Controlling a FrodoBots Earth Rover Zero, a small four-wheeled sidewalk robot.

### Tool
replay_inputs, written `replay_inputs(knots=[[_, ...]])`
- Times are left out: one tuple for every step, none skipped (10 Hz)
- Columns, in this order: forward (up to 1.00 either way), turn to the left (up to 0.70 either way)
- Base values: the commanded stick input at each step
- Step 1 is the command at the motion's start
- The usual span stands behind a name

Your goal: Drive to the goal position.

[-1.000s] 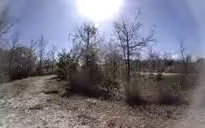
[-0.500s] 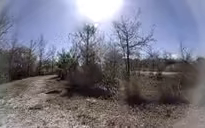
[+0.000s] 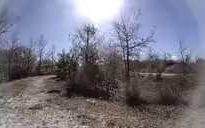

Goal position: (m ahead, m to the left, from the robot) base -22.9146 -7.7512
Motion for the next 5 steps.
replay_inputs(knots=[[0.70, -0.20], [0.70, -0.01], [0.70, 0.00], [0.70, 0.00], [0.66, 0.00]])
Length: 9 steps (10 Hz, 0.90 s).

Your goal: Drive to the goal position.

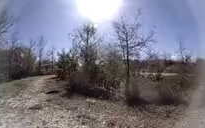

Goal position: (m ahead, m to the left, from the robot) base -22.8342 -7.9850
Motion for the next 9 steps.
replay_inputs(knots=[[0.19, 0.00], [0.00, 0.00], [0.00, 0.00], [0.00, 0.00], [0.00, 0.00], [0.00, 0.00], [0.00, 0.00], [0.00, 0.00], [0.00, 0.00]])
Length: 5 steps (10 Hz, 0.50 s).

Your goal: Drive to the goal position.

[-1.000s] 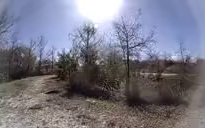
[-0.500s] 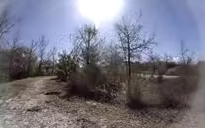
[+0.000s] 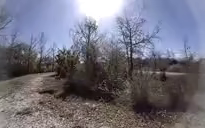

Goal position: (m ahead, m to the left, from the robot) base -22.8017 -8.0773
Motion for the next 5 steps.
replay_inputs(knots=[[0.00, -0.70], [0.00, -0.70], [0.00, -0.70], [0.00, -0.70], [0.00, -0.70]])
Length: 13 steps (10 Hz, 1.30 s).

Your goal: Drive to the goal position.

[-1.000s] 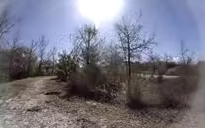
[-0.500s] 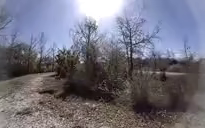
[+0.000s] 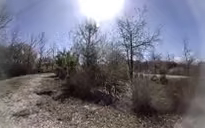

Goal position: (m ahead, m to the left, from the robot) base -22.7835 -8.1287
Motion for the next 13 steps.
replay_inputs(knots=[[0.00, -0.70], [0.00, -0.70], [0.00, -0.70], [0.00, -0.70], [0.00, -0.70], [0.00, -0.70], [0.00, -0.70], [0.00, -0.70], [0.00, -0.70], [0.00, -0.70], [0.00, -0.70], [0.00, -0.70], [0.00, -0.70]])
